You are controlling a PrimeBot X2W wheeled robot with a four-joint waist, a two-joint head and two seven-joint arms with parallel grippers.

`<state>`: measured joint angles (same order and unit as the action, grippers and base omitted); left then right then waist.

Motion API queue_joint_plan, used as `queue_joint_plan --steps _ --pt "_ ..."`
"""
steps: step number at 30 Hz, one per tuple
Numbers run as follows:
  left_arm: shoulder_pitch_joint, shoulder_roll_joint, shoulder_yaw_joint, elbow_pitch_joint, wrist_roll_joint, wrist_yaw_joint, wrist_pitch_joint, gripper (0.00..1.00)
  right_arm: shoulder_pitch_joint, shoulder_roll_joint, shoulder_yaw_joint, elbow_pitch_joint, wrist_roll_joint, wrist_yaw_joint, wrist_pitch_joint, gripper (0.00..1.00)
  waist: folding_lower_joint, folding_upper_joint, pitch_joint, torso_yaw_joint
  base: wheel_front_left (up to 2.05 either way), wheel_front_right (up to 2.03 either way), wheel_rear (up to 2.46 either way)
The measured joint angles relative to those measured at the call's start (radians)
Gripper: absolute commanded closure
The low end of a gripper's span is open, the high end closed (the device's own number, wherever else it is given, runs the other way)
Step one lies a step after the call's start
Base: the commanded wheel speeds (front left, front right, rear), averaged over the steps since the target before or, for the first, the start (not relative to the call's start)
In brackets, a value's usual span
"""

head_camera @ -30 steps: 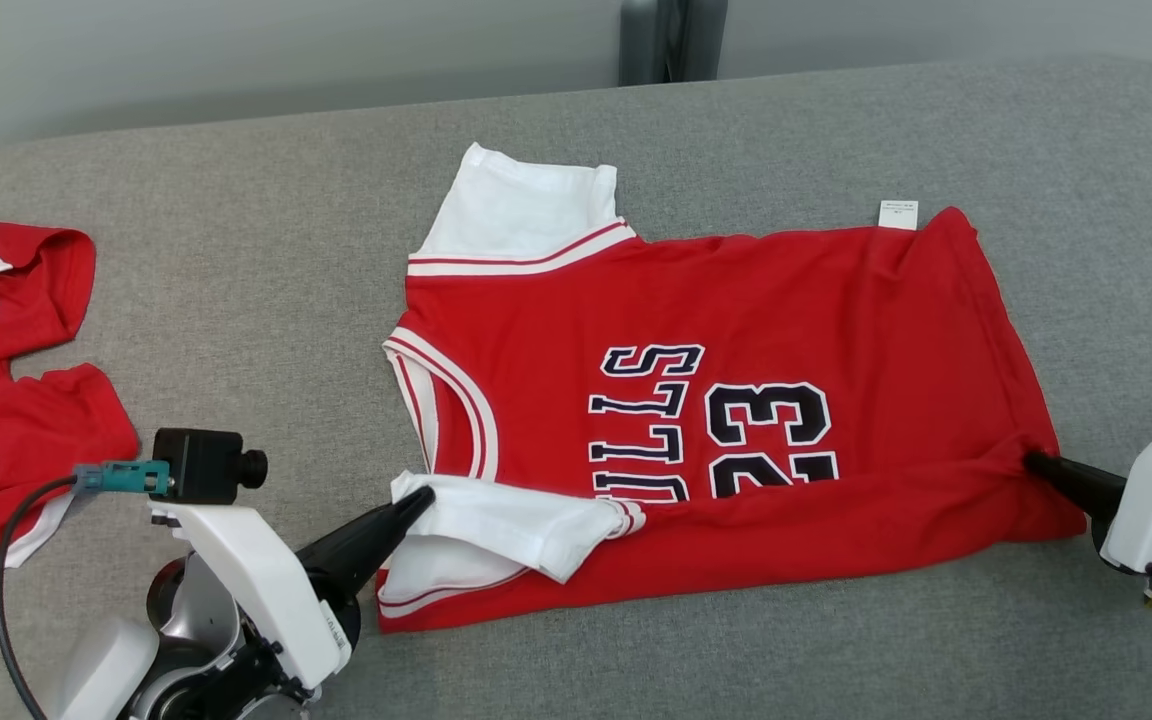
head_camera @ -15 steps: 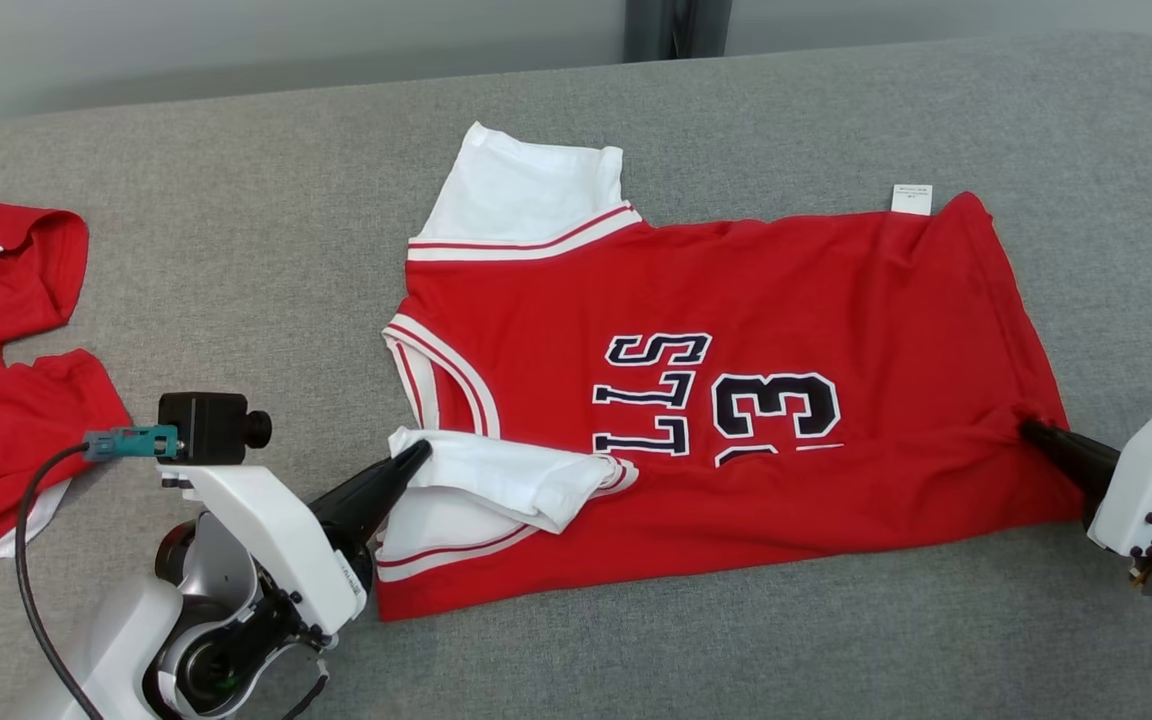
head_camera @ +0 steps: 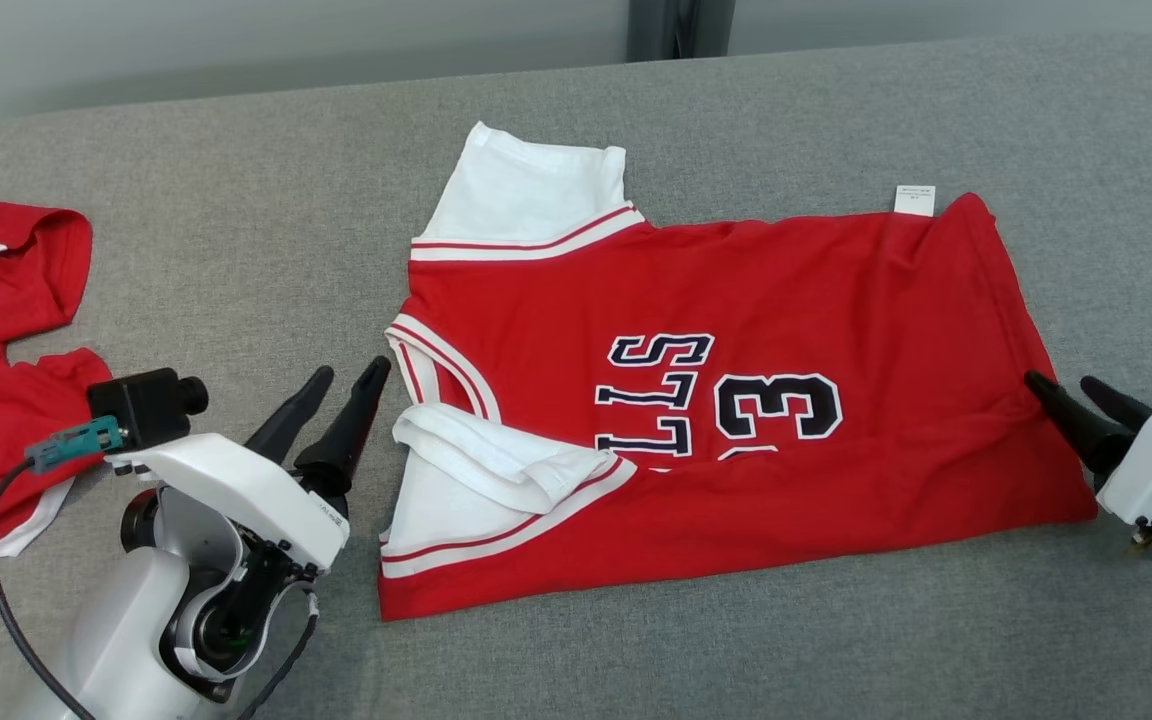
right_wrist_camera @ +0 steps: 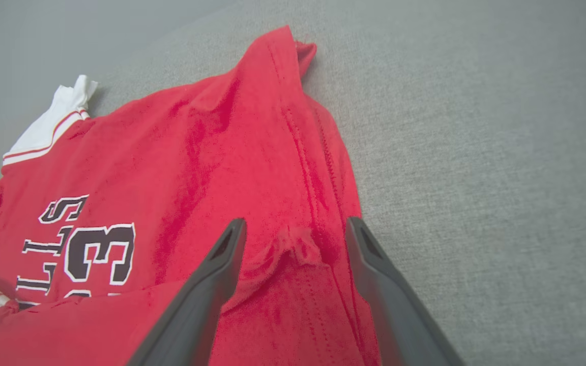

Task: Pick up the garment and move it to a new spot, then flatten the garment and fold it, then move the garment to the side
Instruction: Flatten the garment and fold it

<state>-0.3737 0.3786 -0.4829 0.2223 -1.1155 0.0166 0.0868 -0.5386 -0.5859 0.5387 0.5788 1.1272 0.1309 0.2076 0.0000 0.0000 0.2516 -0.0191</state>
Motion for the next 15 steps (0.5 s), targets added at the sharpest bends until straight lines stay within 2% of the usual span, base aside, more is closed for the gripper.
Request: queue_joint_plan --steps 7,10,12,15 --pt "0.030 -0.040 0.033 0.045 0.079 0.020 -0.215 0.00 0.026 -0.004 -0.040 -0.043 -0.107 0.000 -0.275 0.00 0.0000 0.0000 -0.038 0.000 0.00 0.00 0.00" --pt "0.069 -0.079 0.046 0.075 0.100 0.039 -0.298 0.00 0.075 0.030 -0.074 -0.049 -0.184 0.000 -0.413 0.00 0.0000 0.0001 -0.063 -0.001 0.00 0.00 0.00" --pt "0.091 -0.092 0.052 0.101 0.130 0.073 -0.322 0.00 0.103 0.049 -0.098 -0.048 -0.227 0.000 -0.441 0.00 0.0000 0.0001 -0.075 -0.002 0.00 0.00 0.00" --pt "0.126 -0.116 0.026 0.134 0.173 0.083 -0.334 0.00 0.135 0.093 -0.154 -0.051 -0.295 0.000 -0.461 0.00 0.0000 0.0000 -0.089 -0.006 0.00 0.00 0.00"
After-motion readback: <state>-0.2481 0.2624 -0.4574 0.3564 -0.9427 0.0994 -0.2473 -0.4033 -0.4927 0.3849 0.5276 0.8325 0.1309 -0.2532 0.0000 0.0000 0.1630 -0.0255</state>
